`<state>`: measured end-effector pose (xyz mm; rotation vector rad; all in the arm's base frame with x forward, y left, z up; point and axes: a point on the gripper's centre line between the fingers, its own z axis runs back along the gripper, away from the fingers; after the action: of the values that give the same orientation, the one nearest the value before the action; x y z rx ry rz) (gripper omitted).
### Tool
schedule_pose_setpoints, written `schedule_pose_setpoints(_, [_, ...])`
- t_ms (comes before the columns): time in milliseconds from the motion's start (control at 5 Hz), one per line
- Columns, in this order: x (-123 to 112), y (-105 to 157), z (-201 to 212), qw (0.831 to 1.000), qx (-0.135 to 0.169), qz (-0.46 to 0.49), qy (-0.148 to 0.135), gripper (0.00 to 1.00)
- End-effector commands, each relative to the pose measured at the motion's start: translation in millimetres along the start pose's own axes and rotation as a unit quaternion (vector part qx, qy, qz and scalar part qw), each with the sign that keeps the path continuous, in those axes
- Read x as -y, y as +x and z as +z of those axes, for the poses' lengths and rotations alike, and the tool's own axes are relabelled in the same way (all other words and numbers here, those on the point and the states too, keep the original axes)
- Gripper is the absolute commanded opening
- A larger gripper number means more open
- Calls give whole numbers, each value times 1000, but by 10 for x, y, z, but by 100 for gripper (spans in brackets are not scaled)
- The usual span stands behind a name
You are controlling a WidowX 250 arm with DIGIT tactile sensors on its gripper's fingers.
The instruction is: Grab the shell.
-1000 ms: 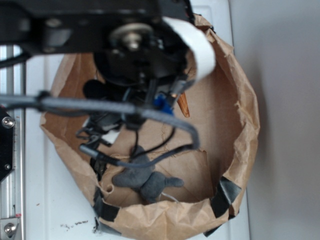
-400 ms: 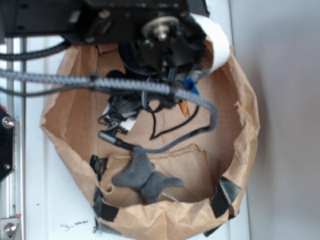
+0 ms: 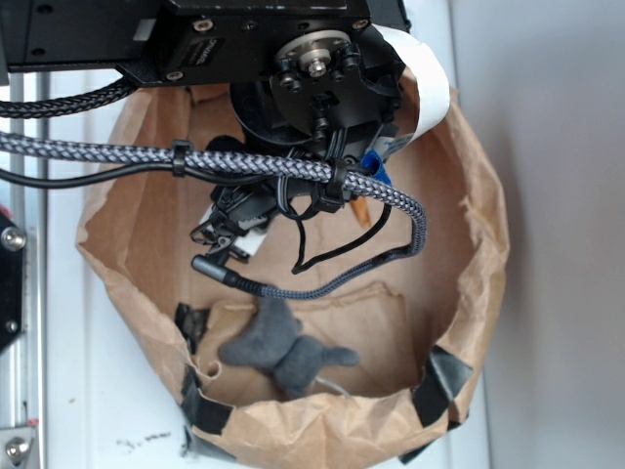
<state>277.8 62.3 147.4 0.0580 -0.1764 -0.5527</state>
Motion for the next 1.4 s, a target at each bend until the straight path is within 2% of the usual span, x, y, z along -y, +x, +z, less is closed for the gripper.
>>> schedule_pose_setpoints(0, [-243,105,-156,1000,19,4,19,100])
schedule_pose_setpoints(200, [-322,116,-303,999,12,4,29,100])
schedule_pose_setpoints(400, [-324,125,-486,998,10,4,61,100])
schedule_pose_setpoints(800, [-421,120,-552,998,17,6,66,100])
schedule_pose_setpoints(1000, [-496,166,-707,997,6,10,75,100])
schedule_pose_setpoints(1200, [-481,196,-839,996,15,7,88,100])
